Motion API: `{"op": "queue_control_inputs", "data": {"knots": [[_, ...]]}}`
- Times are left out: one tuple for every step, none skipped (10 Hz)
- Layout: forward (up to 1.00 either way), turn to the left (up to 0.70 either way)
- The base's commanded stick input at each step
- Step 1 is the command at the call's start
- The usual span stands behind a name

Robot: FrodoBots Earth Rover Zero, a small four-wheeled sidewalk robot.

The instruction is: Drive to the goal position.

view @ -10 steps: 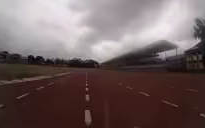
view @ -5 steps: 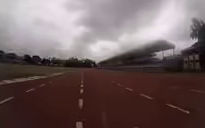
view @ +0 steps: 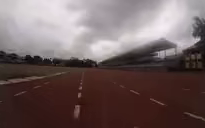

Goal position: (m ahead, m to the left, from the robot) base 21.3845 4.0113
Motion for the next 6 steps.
{"op": "queue_control_inputs", "data": {"knots": [[0.7,0.0],[0.7,0.0],[0.7,0.0],[0.7,0.0],[0.7,0.0],[0.7,0.0]]}}
